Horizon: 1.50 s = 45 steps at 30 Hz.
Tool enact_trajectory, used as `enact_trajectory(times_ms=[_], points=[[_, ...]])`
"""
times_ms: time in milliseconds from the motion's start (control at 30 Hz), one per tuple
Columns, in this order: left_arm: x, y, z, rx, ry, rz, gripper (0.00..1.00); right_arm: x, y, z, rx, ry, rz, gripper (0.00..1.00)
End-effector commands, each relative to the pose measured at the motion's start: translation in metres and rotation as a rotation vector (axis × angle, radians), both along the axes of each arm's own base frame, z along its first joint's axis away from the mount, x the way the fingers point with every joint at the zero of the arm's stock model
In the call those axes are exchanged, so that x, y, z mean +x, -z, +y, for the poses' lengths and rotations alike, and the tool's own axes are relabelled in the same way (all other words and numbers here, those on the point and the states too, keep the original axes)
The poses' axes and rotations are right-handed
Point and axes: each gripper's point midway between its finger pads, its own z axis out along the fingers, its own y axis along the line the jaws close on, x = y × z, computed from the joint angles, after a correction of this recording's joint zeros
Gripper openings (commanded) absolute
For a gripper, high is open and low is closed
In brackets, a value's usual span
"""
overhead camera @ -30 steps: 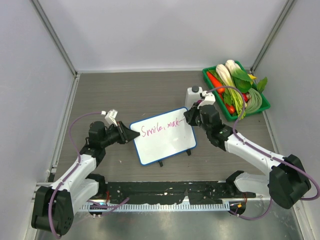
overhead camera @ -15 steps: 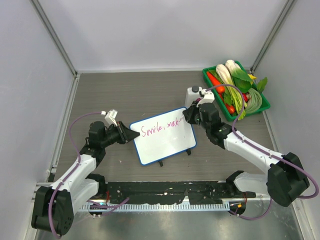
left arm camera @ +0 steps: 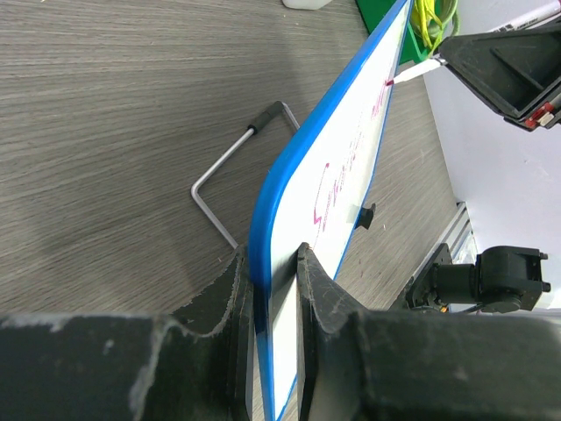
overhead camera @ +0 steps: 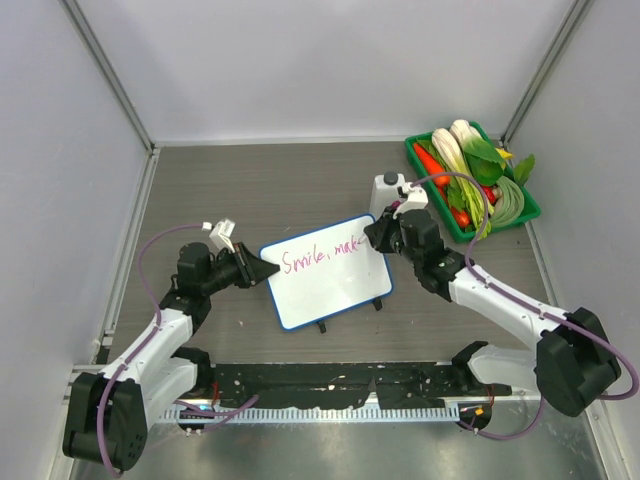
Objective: Write a sentence on the whiteboard
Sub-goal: Write with the whiteboard marker on the whiteboard.
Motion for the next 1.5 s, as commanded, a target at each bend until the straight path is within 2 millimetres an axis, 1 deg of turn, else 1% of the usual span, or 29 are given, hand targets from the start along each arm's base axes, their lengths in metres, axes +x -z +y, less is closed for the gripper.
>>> enact_trajectory(times_ms=[0, 233, 367, 533, 667, 800, 833, 867, 1000, 1067, 1200, 1367, 1467], points=[[0.016, 0.028, 0.031, 0.165, -0.127, -0.031, 0.0, -0.007, 0.013, -0.005, -0.018, -0.003, 0.025, 0.02], [0.016, 0.027, 0.031, 0.164, -0.126, -0.032, 0.0, -0.009, 0.017, -0.014, -0.038, 0.029, 0.027, 0.01], [0.016, 0.027, 0.031, 0.164, -0.128, -0.032, 0.0, -0.006, 0.014, -0.019, -0.049, 0.06, 0.02, 0.01], [0.016, 0.028, 0.031, 0.165, -0.131, -0.028, 0.0, 0.001, 0.002, -0.027, -0.056, 0.114, -0.01, 0.01], [0.016, 0.028, 0.031, 0.165, -0.133, -0.029, 0.0, 0.005, -0.006, -0.025, -0.053, 0.116, -0.027, 0.01], [0.016, 0.028, 0.031, 0.165, -0.132, -0.029, 0.0, 0.005, -0.021, -0.019, -0.005, 0.095, -0.055, 0.02], [0.016, 0.027, 0.032, 0.165, -0.134, -0.031, 0.0, 0.003, -0.03, -0.018, 0.021, 0.09, -0.076, 0.01], [0.016, 0.027, 0.032, 0.166, -0.133, -0.033, 0.0, 0.001, -0.033, -0.017, 0.037, 0.086, -0.082, 0.01], [0.016, 0.028, 0.032, 0.166, -0.135, -0.031, 0.0, -0.009, -0.063, -0.019, 0.091, 0.066, -0.146, 0.02], [0.016, 0.028, 0.032, 0.165, -0.136, -0.03, 0.0, -0.012, -0.071, -0.019, 0.1, 0.049, -0.164, 0.02], [0.016, 0.028, 0.031, 0.163, -0.128, -0.029, 0.0, -0.015, -0.075, -0.016, 0.098, 0.016, -0.177, 0.01], [0.016, 0.028, 0.031, 0.163, -0.131, -0.032, 0.0, -0.018, -0.069, -0.012, 0.09, -0.01, -0.168, 0.01], [0.016, 0.028, 0.032, 0.164, -0.137, -0.029, 0.0, -0.02, -0.069, -0.009, 0.087, -0.021, -0.171, 0.01]])
